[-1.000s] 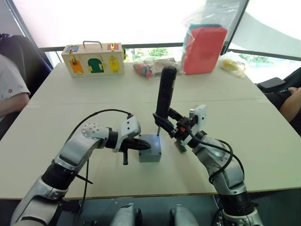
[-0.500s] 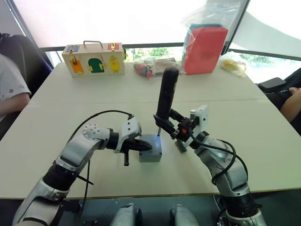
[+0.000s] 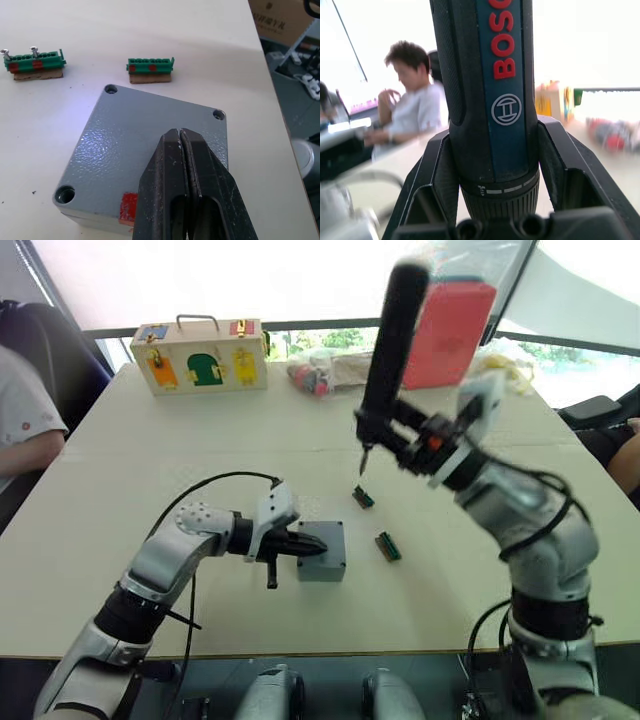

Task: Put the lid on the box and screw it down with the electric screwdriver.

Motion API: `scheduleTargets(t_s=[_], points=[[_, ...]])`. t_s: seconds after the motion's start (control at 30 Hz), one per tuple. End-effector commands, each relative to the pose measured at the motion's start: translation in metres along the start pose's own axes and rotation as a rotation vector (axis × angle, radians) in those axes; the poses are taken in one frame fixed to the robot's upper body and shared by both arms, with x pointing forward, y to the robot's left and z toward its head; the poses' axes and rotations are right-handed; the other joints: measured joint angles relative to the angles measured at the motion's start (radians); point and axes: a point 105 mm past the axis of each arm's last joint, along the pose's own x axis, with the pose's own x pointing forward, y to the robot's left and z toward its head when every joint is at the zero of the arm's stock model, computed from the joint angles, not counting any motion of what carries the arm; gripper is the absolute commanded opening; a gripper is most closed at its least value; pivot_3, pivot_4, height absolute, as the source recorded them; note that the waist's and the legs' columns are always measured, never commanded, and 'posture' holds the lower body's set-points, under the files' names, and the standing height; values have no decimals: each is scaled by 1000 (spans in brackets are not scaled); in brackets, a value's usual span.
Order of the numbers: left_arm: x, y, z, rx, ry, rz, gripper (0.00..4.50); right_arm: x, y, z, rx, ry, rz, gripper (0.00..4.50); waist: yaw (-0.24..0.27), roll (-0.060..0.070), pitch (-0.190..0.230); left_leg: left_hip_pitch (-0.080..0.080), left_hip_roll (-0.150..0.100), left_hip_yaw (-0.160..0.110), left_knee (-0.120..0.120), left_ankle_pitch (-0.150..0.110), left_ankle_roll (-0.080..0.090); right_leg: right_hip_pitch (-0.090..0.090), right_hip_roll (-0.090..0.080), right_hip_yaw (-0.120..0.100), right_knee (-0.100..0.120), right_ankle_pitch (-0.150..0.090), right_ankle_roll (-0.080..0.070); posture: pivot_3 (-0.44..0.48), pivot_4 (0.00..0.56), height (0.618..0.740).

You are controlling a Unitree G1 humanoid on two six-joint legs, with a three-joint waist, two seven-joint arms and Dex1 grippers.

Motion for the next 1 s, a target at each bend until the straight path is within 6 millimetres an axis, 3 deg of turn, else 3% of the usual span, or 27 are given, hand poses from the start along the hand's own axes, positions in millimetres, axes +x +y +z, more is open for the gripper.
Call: scheduleTargets(t_s=[0.03, 0.13, 0.2, 0.33, 0.5, 0.67, 1.0], points=[[-13, 6, 29, -26, -105, 24, 0, -3, -9, 14, 157, 26, -23, 1778, -3, -1, 1, -4, 0, 0, 0, 0, -1, -3, 0, 0, 1, 1, 1, 0, 150, 740], [-26, -4, 50, 46, -112, -18, 0, -18, -34, 28, 333, 78, -51, 1778, -2, -2, 12, -8, 0, 0, 2, 1, -1, -6, 0, -1, 2, 2, 4, 0, 150, 740], [-33, -12, 55, 117, -76, -30, 0, -33, -51, 30, 318, 162, -108, 1778, 1, -3, 18, -9, 0, 0, 3, 1, -1, -6, -1, -2, 0, 3, 1, 0, 150, 740], [-42, -34, 59, 197, -26, -118, 0, -79, -87, -12, 357, 551, -332, 1778, -1, 0, 20, -10, -2, 2, 3, 2, -1, -5, -1, -2, -3, 2, -2, 0, 150, 740], [-41, -48, 53, 222, 39, -189, 0, -129, -90, -60, 449, 877, -414, 1778, -5, 1, 21, -11, -1, 3, 2, 2, -1, -5, 0, -3, -5, 3, 2, 0, 150, 740], [-34, -54, 43, 212, 58, -204, 0, -156, -97, -92, 530, 1031, -507, 1778, -10, 2, 26, -11, -1, 3, 6, 0, 5, -5, 1, -2, -2, 4, 3, 0, 150, 740], [-31, -55, 37, 171, 50, -182, 0, -168, -101, -110, 545, 1162, -545, 1778, -18, 1, 28, -11, 0, 3, 6, 3, 5, -5, 4, -2, -1, 6, 7, 0, 150, 740]])
